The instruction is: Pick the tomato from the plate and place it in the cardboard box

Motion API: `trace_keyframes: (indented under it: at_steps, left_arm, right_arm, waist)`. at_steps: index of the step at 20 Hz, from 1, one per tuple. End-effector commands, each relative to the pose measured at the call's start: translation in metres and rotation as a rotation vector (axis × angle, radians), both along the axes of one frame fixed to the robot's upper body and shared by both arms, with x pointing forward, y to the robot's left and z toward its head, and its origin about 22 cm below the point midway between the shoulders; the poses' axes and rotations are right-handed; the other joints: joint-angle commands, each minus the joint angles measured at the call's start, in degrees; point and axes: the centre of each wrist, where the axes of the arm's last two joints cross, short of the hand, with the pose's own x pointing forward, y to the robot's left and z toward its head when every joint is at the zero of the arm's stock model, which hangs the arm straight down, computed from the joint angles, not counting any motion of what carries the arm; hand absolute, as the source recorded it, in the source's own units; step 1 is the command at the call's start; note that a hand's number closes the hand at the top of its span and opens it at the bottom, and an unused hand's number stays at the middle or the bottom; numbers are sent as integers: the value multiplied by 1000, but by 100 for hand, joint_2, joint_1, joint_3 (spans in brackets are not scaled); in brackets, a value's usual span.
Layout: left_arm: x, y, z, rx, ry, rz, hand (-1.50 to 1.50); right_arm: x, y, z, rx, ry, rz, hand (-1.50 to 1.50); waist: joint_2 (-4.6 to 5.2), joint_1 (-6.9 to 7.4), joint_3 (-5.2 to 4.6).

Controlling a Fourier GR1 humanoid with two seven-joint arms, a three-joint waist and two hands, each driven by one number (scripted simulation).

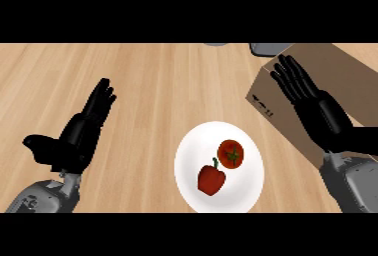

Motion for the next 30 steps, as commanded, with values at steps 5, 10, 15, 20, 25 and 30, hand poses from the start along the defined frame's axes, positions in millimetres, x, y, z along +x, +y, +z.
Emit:
trace_keyframes:
  at_steps: [5, 10, 15, 20, 25, 30]
  left_arm:
    - [-12, 67, -10, -40, 100, 143, 0]
    - [-16, 83, -11, -85, 186, 155, 0]
    - [-37, 104, -15, -86, 212, 144, 0]
    - [-28, 104, -23, -102, 199, 175, 0]
    - [-22, 114, -14, -94, 189, 185, 0]
    - [-31, 112, -19, -81, 194, 162, 0]
  right_arm:
    - [-7, -12, 13, -102, -202, 304, -150]
    - [-23, -27, -10, 76, -600, 14, -150]
    - [-43, -59, -25, -17, -795, 188, -150]
    - [-55, -83, 2, -494, -785, 212, -150]
    - [-76, -64, 15, -887, -787, 147, -150]
    - [-99, -30, 28, -1111, -688, 96, -150]
  waist:
    - [73, 245, 185]
    - [69, 113, 213]
    - [46, 152, 195]
    - [29, 13, 174]
    - [6, -82, 158]
    - [20, 35, 163]
